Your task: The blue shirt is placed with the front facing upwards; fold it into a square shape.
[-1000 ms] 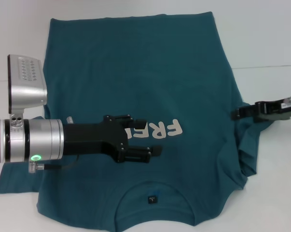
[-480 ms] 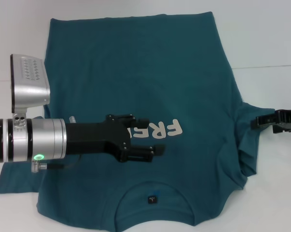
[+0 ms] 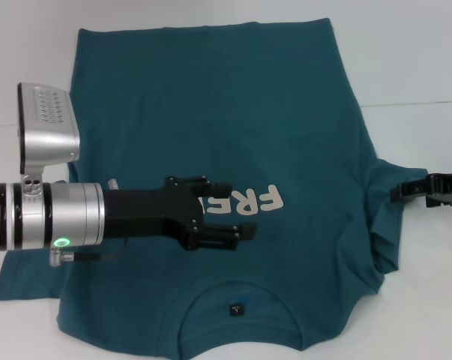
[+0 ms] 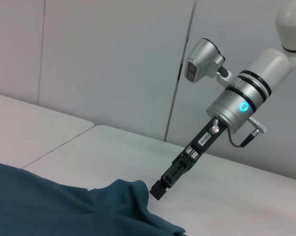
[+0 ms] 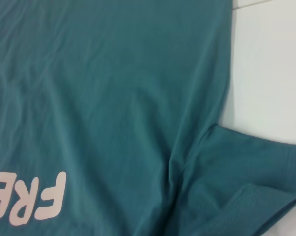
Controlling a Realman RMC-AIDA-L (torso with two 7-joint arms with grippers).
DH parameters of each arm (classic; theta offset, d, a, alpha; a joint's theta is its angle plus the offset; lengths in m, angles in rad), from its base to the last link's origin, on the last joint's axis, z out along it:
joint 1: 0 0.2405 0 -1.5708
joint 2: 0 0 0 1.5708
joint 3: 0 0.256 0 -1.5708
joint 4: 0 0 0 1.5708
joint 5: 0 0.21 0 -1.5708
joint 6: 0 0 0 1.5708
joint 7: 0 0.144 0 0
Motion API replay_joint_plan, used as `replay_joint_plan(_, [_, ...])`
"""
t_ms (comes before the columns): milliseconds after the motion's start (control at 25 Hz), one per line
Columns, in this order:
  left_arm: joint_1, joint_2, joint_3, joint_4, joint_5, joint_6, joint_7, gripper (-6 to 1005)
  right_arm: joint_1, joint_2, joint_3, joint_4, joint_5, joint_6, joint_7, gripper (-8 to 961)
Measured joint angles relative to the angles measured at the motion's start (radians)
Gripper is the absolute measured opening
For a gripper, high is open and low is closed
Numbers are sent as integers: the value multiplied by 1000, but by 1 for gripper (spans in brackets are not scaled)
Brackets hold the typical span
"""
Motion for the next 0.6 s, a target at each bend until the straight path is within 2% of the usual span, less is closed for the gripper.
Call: replay_joint_plan(600, [1, 1, 0, 0, 0, 0, 1, 874, 0, 44, -21, 18, 1, 90, -12, 872])
